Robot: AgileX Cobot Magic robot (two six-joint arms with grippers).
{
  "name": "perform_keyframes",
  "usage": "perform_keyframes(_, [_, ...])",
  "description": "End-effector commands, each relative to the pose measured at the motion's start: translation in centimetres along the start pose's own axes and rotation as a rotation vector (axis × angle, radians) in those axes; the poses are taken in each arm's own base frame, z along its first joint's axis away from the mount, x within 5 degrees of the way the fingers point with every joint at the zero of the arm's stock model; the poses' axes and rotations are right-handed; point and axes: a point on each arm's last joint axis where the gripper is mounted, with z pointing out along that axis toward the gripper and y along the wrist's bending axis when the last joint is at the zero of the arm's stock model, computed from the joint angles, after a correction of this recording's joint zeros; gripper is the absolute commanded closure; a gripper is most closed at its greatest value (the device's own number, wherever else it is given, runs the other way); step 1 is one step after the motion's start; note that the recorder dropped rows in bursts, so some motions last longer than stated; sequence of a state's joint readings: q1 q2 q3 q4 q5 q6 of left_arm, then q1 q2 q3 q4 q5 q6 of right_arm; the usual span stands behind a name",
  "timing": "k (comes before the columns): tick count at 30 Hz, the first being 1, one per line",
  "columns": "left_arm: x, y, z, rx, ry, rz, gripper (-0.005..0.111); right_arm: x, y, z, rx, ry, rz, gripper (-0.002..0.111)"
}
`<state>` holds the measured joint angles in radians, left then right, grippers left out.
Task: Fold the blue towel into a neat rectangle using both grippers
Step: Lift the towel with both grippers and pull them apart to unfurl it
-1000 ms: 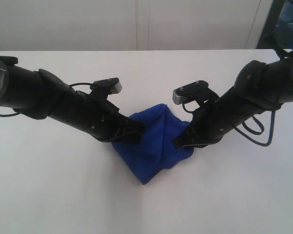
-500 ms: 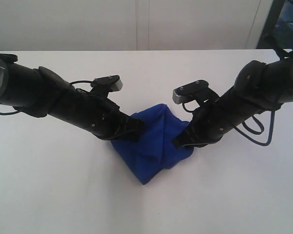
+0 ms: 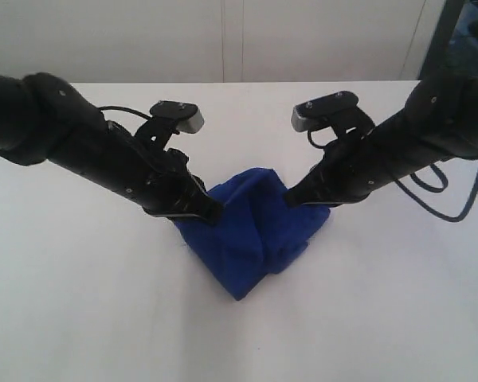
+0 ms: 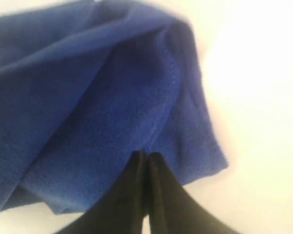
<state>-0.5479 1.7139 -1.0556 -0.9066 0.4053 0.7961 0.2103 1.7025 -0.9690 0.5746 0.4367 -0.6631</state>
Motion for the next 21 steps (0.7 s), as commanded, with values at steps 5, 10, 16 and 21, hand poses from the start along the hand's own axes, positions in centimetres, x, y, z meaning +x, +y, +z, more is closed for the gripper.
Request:
perform_keyframes(5, [-0.2,-3.2,-6.0,-0.014,0.040,0.133,0.107,-1.0,0.6,-5.3,0.054,-0.099,-0.033,0.108])
perform_keyframes(10, [-0.2,-4.1,-7.7,-0.004,0.031,0.167,0.107,-1.1,0.8,-6.4,0.054,-0.111,-0.047,0.108])
perform_keyframes(16, [0.5,-4.9,-10.6,-0.088,0.060,0.200,0.107,-1.3,1.6,-10.4,0.087,-0.192,-0.096,0.108])
perform_keyframes(21, [1.2,-5.4,-13.3,-0.176,0.075,0.244,0.107,-0.3,2.9,-13.8,0.059,-0.187,-0.127,0.108])
